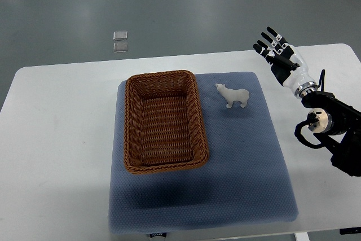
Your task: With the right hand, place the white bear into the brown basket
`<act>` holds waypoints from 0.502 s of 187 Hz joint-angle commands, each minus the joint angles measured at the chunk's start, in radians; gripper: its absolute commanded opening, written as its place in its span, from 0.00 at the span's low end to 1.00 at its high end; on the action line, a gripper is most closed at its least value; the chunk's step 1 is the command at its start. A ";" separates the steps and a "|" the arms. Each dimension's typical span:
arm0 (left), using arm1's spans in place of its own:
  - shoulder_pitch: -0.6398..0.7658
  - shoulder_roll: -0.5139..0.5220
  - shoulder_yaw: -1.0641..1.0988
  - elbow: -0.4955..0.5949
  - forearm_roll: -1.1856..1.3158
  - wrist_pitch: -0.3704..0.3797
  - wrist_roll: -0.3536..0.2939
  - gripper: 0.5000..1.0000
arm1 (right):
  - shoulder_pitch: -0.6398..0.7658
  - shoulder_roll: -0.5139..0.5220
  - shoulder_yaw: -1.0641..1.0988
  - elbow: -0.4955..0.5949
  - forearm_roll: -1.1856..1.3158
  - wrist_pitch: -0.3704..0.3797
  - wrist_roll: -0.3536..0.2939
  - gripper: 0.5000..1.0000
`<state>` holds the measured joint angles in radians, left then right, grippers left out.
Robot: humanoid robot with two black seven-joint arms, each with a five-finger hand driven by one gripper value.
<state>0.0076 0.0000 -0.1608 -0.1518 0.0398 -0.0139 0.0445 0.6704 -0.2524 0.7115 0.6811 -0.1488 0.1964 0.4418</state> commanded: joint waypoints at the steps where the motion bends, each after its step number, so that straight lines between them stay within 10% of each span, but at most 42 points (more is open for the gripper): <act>1: 0.000 0.000 0.000 0.000 0.000 0.000 0.000 1.00 | 0.000 0.004 -0.003 0.000 0.000 0.000 0.000 0.85; 94: 0.000 0.000 0.000 0.000 0.000 0.000 0.000 1.00 | 0.003 0.019 -0.004 0.000 0.000 0.000 0.000 0.85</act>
<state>0.0077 0.0000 -0.1598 -0.1518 0.0398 -0.0139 0.0445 0.6709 -0.2319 0.7071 0.6812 -0.1488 0.1948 0.4418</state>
